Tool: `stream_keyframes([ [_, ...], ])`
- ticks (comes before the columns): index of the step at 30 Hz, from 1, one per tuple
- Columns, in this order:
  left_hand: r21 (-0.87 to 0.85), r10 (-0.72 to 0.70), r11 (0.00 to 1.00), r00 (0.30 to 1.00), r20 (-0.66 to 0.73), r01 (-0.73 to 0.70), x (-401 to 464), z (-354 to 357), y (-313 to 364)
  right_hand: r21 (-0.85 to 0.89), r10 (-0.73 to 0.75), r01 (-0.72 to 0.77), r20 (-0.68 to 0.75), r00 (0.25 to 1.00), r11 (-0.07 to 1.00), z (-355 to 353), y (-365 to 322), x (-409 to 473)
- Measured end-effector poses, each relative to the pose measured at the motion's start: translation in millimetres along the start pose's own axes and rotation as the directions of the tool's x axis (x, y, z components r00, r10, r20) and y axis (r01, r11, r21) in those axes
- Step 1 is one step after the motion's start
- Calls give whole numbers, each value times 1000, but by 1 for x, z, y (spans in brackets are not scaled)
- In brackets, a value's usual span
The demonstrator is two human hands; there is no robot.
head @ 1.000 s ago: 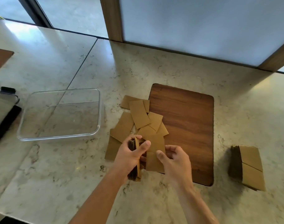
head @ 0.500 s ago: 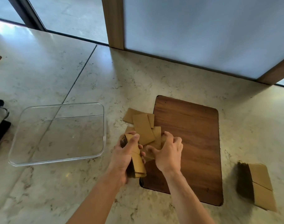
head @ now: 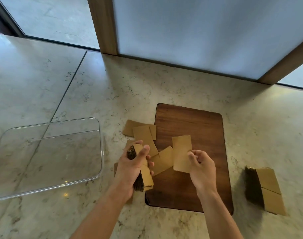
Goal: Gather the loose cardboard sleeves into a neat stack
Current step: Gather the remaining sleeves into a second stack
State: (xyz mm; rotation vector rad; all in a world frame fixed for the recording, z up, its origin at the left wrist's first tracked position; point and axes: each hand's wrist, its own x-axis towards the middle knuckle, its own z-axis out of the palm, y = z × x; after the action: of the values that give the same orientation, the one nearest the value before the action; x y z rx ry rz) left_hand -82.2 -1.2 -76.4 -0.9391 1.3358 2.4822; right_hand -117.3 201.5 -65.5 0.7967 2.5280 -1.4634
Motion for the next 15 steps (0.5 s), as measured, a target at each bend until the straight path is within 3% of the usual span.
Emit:
stream_keyframes([
  [1,8,3,1000,1000,15,-3,1,0,-1,120,16,-20,37,999,993,2,-2,-9],
  [3,112,23,993,999,38,-27,-1,0,-4,232,24,-84,248,968,969,14,-5,-31],
  [5,230,48,971,997,68,-62,-4,0,-6,112,-50,3,415,909,994,26,-2,-48],
  [8,123,16,992,998,67,-24,-6,-8,-6,-79,-271,312,332,904,947,28,3,-36],
  [9,44,-6,999,997,77,2,-10,-11,-4,-200,-343,417,319,883,887,24,4,-26],
  [11,-80,-15,996,994,104,23,-19,-18,0,-391,-367,583,502,784,712,18,3,-8],
  [13,-165,-31,985,989,141,54,-25,-23,1,-459,-310,706,672,673,539,19,-2,7],
  [15,-232,-94,964,982,161,130,-35,-27,-3,-468,-300,753,717,629,462,16,-5,16],
])
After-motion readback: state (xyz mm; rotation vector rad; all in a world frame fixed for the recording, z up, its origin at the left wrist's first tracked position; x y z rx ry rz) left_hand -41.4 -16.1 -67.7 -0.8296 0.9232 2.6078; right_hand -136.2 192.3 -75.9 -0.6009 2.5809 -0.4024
